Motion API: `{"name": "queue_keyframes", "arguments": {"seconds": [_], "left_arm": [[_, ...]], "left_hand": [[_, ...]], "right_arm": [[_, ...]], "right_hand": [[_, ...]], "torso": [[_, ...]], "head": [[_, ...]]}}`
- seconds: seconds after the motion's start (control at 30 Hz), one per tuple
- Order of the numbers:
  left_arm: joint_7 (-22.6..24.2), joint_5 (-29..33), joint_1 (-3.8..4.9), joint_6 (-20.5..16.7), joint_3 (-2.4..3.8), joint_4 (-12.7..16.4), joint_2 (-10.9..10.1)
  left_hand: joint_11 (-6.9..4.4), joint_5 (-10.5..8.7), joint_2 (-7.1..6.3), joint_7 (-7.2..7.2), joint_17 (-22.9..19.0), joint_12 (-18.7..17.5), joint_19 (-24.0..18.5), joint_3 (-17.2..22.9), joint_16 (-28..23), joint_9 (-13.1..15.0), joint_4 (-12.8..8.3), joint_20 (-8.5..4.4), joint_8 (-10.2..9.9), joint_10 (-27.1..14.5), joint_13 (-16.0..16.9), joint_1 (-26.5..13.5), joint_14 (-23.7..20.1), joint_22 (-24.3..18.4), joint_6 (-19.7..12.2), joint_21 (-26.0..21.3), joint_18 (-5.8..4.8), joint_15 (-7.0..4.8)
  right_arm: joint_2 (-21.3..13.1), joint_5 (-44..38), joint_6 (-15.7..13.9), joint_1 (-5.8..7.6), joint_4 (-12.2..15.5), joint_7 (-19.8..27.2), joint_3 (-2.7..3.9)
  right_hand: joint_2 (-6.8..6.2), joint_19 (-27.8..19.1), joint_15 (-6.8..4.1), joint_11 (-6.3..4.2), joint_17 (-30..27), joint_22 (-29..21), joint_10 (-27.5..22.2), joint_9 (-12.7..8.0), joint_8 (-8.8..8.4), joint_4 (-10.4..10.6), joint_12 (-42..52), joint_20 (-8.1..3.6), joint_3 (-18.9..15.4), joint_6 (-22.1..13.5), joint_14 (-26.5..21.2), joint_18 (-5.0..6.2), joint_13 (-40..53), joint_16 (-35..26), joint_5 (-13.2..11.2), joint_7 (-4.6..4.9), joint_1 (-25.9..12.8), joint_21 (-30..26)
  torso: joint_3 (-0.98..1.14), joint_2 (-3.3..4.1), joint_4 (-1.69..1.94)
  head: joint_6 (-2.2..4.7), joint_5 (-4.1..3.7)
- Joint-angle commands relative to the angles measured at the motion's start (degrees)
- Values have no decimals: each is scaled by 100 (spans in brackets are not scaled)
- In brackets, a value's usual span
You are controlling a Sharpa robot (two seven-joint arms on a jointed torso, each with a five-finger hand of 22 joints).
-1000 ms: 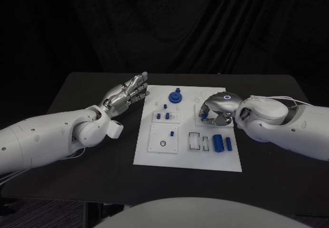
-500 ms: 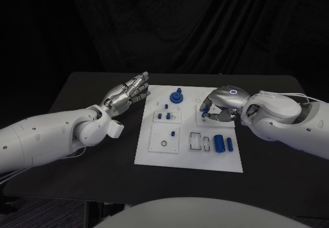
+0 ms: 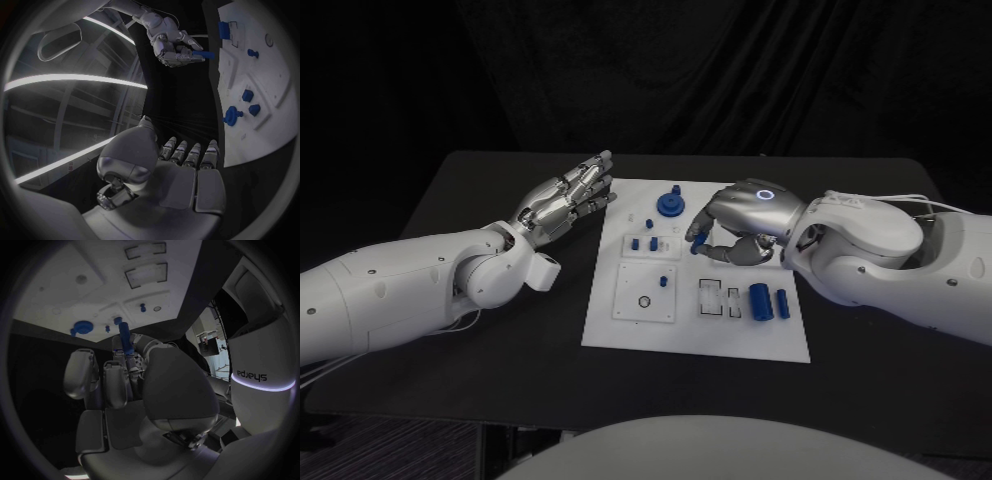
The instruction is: Assemble the parts on the task board
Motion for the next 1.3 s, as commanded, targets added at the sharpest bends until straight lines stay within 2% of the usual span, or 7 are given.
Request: {"name": "queue_keyframes", "arguments": {"seconds": [0.03,0.17,0.3,0.5,0.7,1.13,1.3], "left_arm": [[128,-4,-15,100,5,3,24],[174,-4,-16,95,5,11,34],[178,-4,-17,97,5,12,33],[179,-4,-17,55,5,17,40],[181,-4,-17,34,5,10,63],[177,-4,-17,25,5,-11,88],[168,-4,-17,35,5,-20,97]], "left_hand": [[29,-175,0,-66,-9,18,8,-48,-21,-2,197,32,22,5,-1,-86,-3,-12,2,-2,54,-5],[23,-462,6,-80,-9,37,9,-128,-21,0,230,24,25,14,3,-271,-3,-15,18,-1,54,-34],[25,-477,9,-79,-9,37,9,-130,-21,0,230,24,25,14,3,-279,-3,-16,16,-1,54,-35],[36,-415,50,-67,-9,37,4,-110,-21,-1,222,9,24,12,3,-276,-3,-25,16,-4,53,-73],[49,-378,65,-55,-9,43,1,-98,-21,0,218,-16,26,13,4,-263,-3,-31,22,-6,54,-126],[87,-325,85,-31,-9,55,-1,-73,-21,2,214,-45,28,16,6,-227,-3,-36,33,-7,54,-175],[99,-311,93,-28,-9,58,0,-64,-21,2,212,-48,27,16,7,-217,-3,-33,32,-6,54,-174]], "right_arm": [[177,-218,60,-127,10,115,0],[490,-489,-19,-330,-108,217,1],[764,-626,-38,-492,-278,284,1],[1139,-748,-1,-657,-536,373,1],[1311,-820,11,-720,-680,425,1],[1357,-1094,77,-791,-787,472,1],[1346,-1177,109,-810,-798,484,1]], "right_hand": [[20,-8,46,-13,6,949,64,6,-13,-48,-33,55,4,-3,185,-75,5,-12,32,60,86,1],[10,-6,45,-15,8,951,82,8,-19,-75,-38,61,14,-4,185,-75,6,-11,30,56,106,12],[3,-20,43,-18,16,941,92,7,-26,-89,-40,62,19,-10,188,-66,7,-5,29,56,115,-28],[-1,-22,47,-11,22,940,91,2,-50,-110,-58,66,34,-40,191,-64,5,0,31,68,127,-31],[3,-20,47,-10,18,941,95,-3,-67,-133,-68,69,53,-59,189,-64,6,-3,32,74,147,-24],[4,-28,46,-8,-6,937,99,-2,-71,-146,-74,71,61,-58,182,-61,6,-20,31,73,156,-40],[4,-27,43,-7,-11,938,100,-2,-71,-148,-76,72,63,-56,180,-62,7,-24,30,70,157,-35]], "torso": [[-4,2,2],[4,3,-1],[10,1,1],[-2,-5,21],[1,-3,19],[-4,5,-10],[-1,-8,-3]], "head": [[-1,-27],[-1,-16],[-1,-15],[-1,-32],[-1,-90],[-1,-56],[-1,-64]]}}
